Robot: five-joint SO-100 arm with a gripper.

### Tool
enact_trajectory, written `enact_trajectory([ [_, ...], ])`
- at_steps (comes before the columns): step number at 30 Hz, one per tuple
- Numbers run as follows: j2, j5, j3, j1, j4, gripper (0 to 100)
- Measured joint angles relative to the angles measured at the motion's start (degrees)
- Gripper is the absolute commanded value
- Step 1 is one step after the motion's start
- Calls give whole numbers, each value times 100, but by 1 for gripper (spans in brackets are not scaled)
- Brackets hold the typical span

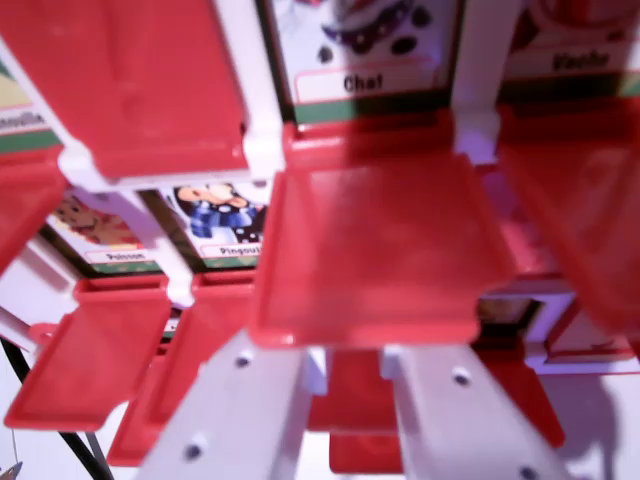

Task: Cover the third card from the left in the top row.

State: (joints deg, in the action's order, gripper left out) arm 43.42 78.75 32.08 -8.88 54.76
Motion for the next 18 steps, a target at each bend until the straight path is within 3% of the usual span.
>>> enact_trajectory([
  [18, 0, 264, -79, 141, -1063, 0],
])
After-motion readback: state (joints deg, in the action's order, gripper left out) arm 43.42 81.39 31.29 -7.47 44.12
